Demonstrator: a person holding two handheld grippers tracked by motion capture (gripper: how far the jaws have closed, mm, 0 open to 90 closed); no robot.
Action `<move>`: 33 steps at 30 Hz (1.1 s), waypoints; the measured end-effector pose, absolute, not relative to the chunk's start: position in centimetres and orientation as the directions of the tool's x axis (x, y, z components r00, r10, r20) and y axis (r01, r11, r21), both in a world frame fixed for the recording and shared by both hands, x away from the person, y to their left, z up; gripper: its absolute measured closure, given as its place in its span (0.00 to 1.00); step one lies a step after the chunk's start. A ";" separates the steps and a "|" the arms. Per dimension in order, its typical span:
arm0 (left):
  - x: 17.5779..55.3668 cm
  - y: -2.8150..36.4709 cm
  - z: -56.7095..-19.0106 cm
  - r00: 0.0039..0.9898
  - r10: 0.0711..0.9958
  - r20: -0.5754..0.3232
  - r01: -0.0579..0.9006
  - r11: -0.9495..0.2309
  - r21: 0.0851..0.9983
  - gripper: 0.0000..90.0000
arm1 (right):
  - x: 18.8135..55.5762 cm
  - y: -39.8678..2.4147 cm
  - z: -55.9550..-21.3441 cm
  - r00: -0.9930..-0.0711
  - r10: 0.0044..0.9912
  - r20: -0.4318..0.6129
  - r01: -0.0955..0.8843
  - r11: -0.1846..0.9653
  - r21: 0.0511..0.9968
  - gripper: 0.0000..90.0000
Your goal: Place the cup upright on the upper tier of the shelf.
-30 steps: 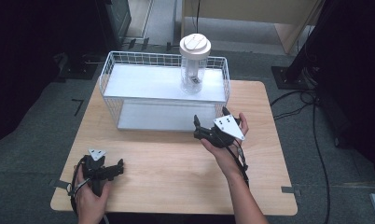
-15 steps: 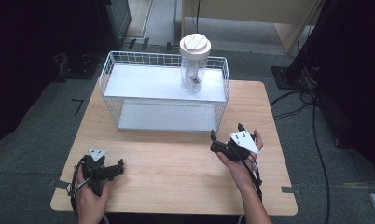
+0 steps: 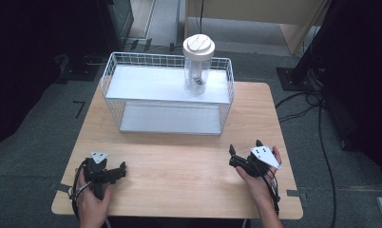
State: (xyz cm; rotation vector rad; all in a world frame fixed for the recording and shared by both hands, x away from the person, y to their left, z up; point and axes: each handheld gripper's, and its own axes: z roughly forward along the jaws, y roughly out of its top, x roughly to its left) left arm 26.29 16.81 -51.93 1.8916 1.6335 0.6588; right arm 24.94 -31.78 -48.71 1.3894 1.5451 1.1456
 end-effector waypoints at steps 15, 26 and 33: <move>26.3 16.8 -51.9 0.142 0.990 0.011 0.721 -0.111 0.684 0.00 | 22.3 -37.3 -51.2 -0.028 0.995 0.092 0.435 -0.071 0.898 0.01; 26.3 16.8 -51.9 0.141 0.990 0.011 0.721 -0.110 0.685 0.00 | 20.7 -40.0 -51.9 -0.016 0.997 0.075 0.487 -0.058 0.871 0.01; 26.3 16.8 -51.9 0.142 0.990 0.011 0.721 -0.110 0.685 0.00 | 20.2 -41.5 -52.2 -0.026 0.997 0.079 0.577 -0.049 0.815 0.01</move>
